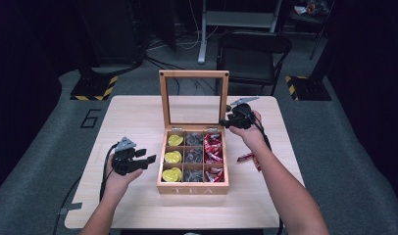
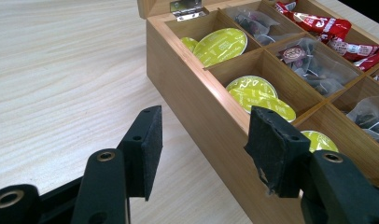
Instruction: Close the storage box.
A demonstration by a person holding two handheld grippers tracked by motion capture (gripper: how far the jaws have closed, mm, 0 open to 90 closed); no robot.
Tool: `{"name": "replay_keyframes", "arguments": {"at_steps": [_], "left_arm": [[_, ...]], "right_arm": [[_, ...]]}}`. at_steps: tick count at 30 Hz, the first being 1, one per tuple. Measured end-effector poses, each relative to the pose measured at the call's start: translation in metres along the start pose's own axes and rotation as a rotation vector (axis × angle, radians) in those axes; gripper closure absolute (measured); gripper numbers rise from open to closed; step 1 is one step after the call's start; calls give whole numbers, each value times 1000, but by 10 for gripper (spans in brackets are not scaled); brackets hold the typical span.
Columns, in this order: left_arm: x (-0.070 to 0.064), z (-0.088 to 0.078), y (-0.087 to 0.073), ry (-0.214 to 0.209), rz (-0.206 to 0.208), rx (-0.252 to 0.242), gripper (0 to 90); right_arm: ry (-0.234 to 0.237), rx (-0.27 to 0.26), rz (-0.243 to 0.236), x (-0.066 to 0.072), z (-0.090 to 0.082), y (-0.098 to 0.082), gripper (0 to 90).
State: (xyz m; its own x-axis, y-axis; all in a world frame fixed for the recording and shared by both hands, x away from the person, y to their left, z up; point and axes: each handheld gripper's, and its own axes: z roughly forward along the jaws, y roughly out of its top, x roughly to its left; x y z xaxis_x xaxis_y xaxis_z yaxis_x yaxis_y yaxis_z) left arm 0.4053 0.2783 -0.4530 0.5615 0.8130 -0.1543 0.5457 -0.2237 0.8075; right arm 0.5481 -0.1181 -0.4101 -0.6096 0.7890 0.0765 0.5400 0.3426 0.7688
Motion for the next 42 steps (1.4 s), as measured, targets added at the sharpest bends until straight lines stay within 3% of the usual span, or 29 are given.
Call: {"name": "replay_keyframes", "arguments": {"at_steps": [16, 33, 42], "left_arm": [[1, 0, 0, -8, -3, -7, 463], [2, 1, 1, -7, -7, -7, 463], [5, 0, 5, -8, -7, -17, 465]], "right_arm": [[-11, -11, -11, -5, 14, 10, 586], [-47, -35, -40, -1, 9, 12, 638], [-32, -60, -3, -1, 7, 8, 647]]}}
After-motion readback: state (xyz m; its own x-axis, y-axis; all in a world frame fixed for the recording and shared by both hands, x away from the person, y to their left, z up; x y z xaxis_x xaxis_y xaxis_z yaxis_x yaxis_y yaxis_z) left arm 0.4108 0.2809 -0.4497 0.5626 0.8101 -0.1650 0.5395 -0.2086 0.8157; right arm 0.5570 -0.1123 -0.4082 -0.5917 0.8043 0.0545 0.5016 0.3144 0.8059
